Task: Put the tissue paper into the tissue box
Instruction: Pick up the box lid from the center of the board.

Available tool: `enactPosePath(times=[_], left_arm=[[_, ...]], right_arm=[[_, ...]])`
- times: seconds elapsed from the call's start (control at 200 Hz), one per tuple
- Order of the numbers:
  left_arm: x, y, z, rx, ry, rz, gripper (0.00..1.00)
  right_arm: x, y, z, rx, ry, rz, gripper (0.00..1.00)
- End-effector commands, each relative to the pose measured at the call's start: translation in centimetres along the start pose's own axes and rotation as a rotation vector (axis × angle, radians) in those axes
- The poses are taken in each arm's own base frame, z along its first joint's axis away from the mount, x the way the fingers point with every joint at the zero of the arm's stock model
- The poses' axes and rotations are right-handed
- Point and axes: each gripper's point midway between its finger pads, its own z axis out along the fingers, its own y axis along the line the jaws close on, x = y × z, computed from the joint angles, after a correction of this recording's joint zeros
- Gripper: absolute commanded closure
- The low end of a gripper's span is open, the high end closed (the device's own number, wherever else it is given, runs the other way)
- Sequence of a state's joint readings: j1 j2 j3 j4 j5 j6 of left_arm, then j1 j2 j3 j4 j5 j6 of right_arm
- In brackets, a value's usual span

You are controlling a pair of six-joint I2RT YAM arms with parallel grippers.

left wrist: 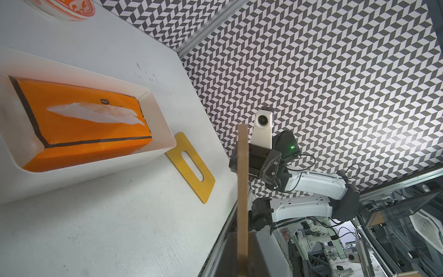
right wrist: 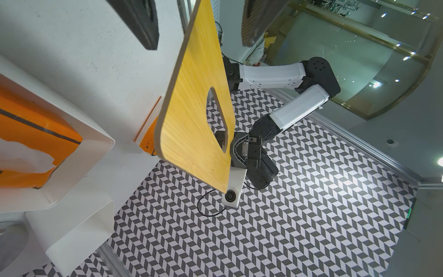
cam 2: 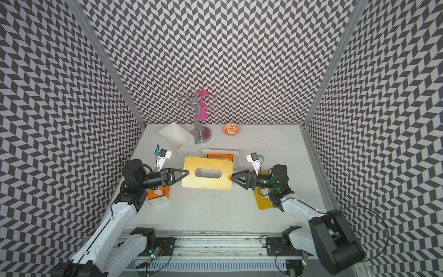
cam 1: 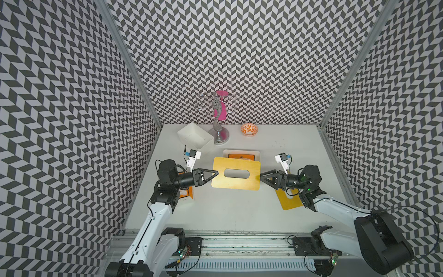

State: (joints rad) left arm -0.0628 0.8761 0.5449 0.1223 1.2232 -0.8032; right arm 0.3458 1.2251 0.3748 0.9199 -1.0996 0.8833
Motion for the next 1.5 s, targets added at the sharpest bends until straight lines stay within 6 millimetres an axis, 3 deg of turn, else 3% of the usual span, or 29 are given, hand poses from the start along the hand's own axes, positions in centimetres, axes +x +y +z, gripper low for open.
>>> enactPosePath(times=[0.0, 0.391, 0.461, 0.561, 0.801, 1.132, 1.352, 1.497], left_arm=[[0.0, -1.1, -0.2, 0.04, 0.004, 0.042, 1.0], [0.7, -0.9, -0.1, 0.048, 0.015, 0.023, 1.0], [0.6, -1.0, 0.0, 0.049, 0.014, 0.023, 1.0], [0.7, -1.0, 0.0, 0.048, 0.015, 0.023, 1.0], [0.9, -0.5, 0.1, 0.042, 0.018, 0.011, 1.0], [1.1, -0.1, 0.2, 0.033, 0.015, -0.001, 1.0], [1.0, 0.2, 0.5, 0.022, 0.011, -0.008, 1.0], [0.5, 0.6, 0.6, 0.002, -0.003, -0.004, 0.86]], right_arm=[[-0.6, 2.1, 0.1, -0.081, -0.022, -0.046, 0.45], [-0.6, 5.3, -0.5, -0.284, -0.074, 0.009, 0.57], [-0.2, 4.4, 0.0, -0.281, -0.053, 0.055, 0.63], [-0.1, 4.3, 0.4, -0.282, -0.067, 0.053, 0.64], [-0.9, 5.9, 0.3, -0.31, -0.115, -0.012, 0.68], [-1.2, 6.2, 0.2, -0.314, -0.14, -0.025, 0.76], [-1.3, 6.6, 0.2, -0.322, -0.147, -0.021, 0.88], [-1.6, 6.8, 0.2, -0.327, -0.148, -0.011, 1.0]])
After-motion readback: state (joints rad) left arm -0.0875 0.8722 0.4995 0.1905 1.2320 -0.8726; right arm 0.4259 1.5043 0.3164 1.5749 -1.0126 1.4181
